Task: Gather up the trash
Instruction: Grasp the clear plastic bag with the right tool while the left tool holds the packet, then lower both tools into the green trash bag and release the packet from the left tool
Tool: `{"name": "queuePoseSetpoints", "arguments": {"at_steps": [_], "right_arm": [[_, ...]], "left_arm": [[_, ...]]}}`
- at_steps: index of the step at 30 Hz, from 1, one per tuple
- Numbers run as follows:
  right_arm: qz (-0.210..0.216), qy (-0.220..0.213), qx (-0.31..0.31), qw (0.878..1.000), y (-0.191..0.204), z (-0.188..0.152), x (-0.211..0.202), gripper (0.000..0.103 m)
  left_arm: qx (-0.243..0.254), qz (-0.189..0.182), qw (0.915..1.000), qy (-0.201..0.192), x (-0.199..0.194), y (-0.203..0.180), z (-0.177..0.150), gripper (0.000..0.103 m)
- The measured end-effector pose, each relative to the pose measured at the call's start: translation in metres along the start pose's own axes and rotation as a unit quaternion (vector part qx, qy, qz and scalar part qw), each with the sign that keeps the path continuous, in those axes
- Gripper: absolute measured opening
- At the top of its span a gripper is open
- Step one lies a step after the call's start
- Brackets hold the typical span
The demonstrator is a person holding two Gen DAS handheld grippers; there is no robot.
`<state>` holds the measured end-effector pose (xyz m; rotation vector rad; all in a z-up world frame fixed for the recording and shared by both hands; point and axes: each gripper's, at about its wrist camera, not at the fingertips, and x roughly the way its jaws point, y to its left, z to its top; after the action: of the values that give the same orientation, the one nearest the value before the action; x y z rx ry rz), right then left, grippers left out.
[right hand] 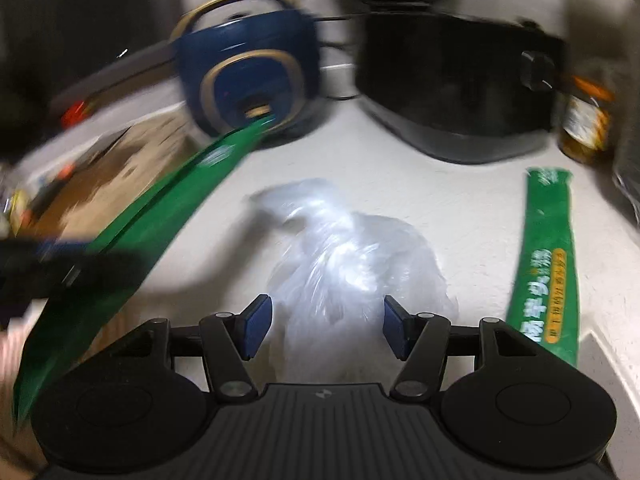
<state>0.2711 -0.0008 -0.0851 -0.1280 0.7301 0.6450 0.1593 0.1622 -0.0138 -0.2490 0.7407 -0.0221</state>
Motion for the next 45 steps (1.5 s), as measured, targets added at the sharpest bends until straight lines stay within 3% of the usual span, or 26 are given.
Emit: {"name": "queuePoseSetpoints", "arguments": {"at_steps": [4, 9, 16, 21, 26, 28, 29, 30, 32, 39, 45], "right_arm": [[-0.036, -0.034, -0.057, 0.997, 0.018, -0.006, -0.012, 0.059], [-0.082, -0.070, -0.054, 0.993, 0.013, 0.006, -0.015, 0.059], [-0.048, -0.014, 0.026, 0.998, -0.012, 0.004, 0.016, 0.062], [-0.044, -0.018, 0.003, 0.999, 0.000, -0.011, 0.022, 0.072], [-0.042, -0.022, 0.007, 0.999, 0.001, -0.016, 0.023, 0.074], [-0.034, -0.018, 0.025, 0.999, -0.003, -0.015, 0.022, 0.063], [-0.028, -0.019, 0.034, 0.999, -0.005, -0.014, 0.020, 0.044], [-0.017, -0.015, 0.041, 0.999, -0.007, -0.013, 0.018, 0.032], [-0.005, -0.015, 0.055, 0.998, -0.008, -0.009, 0.012, 0.019], [-0.004, -0.065, 0.146, 0.987, -0.023, -0.013, -0.042, 0.015], [-0.086, -0.103, 0.228, 0.964, -0.040, -0.042, -0.096, 0.015]], "left_arm": [[-0.002, 0.002, 1.0000, 0.003, 0.002, 0.000, -0.001, 0.035], [-0.002, -0.002, 1.0000, 0.005, 0.002, 0.000, -0.001, 0.035], [-0.004, -0.002, 1.0000, 0.007, 0.000, 0.002, -0.003, 0.035], [-0.008, 0.001, 0.9999, 0.011, 0.000, 0.003, -0.005, 0.035], [-0.011, -0.001, 0.9998, 0.014, -0.001, 0.004, -0.007, 0.035], [-0.014, -0.005, 0.9998, 0.014, -0.001, 0.006, -0.009, 0.035], [-0.018, -0.008, 0.9997, 0.014, -0.001, 0.008, -0.009, 0.035], [-0.021, -0.012, 0.9996, 0.015, 0.000, 0.010, -0.009, 0.035], [-0.020, -0.019, 0.9995, 0.017, 0.001, 0.012, -0.011, 0.035], [-0.018, -0.093, 0.9954, 0.017, 0.005, 0.014, -0.016, 0.035], [0.015, -0.206, 0.9760, 0.069, 0.024, -0.020, -0.029, 0.035]]}}
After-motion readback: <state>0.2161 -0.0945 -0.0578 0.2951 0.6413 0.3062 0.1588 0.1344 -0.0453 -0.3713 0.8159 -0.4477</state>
